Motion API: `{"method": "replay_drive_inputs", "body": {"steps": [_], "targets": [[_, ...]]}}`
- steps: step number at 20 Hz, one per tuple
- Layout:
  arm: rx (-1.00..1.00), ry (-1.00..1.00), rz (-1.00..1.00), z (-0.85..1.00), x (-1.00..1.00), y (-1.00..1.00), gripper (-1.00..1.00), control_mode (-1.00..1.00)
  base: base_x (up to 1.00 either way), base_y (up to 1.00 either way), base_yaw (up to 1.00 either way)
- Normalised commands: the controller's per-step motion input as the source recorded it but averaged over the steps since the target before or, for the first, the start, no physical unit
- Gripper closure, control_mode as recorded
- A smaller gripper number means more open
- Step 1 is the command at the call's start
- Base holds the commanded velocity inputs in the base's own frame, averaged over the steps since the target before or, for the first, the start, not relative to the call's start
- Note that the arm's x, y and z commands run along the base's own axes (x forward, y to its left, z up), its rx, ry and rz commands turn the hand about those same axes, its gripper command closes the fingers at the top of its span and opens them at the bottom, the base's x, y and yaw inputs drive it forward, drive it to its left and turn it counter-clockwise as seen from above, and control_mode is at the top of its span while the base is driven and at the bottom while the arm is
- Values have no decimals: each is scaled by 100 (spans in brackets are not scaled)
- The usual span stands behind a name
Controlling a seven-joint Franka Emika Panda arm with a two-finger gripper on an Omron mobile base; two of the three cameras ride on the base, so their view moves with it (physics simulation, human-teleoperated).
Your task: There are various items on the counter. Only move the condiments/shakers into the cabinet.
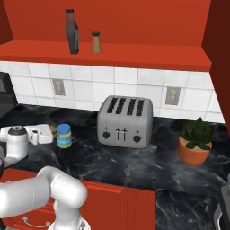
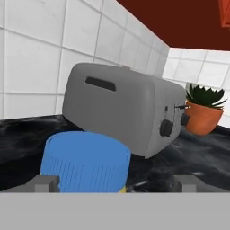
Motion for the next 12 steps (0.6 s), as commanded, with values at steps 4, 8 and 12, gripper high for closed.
{"method": "replay_drive_inputs", "body": {"steps": [4,8,12], "targets": [[0,0,0,-17,21,0,-100,-100,0,0,0],[0,0,0,-21,1,1,-100,-100,0,0,0],[0,0,0,-8,0,3,-100,-100,0,0,0]]}}
